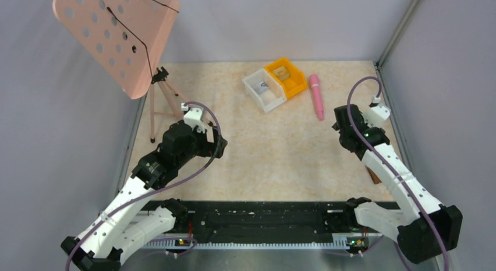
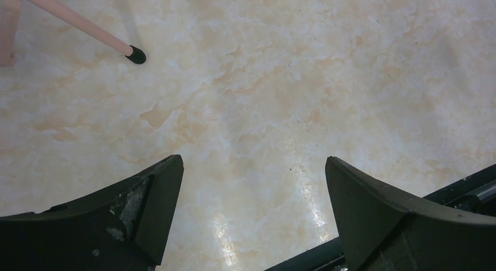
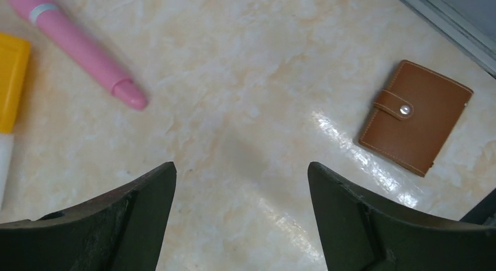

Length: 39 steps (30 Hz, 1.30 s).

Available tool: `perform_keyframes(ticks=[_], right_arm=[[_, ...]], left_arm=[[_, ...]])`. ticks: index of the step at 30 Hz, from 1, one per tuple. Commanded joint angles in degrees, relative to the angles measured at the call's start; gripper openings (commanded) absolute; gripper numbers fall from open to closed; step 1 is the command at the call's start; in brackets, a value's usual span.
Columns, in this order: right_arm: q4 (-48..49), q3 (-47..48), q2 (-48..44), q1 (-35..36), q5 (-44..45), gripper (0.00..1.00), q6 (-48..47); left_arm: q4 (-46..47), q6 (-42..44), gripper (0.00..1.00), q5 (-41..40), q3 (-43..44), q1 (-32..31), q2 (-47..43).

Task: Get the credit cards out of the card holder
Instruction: Move the card holder to the center of the board.

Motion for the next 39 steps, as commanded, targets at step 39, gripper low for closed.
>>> perform_keyframes(ticks=[39], right_arm=[[17.67,-13.57,16.62,-51.69,-26.84,0.52,-2.2]], left_arm=[[2.56,1.37,0.97,-5.44,-0.96,0.03,0.08]])
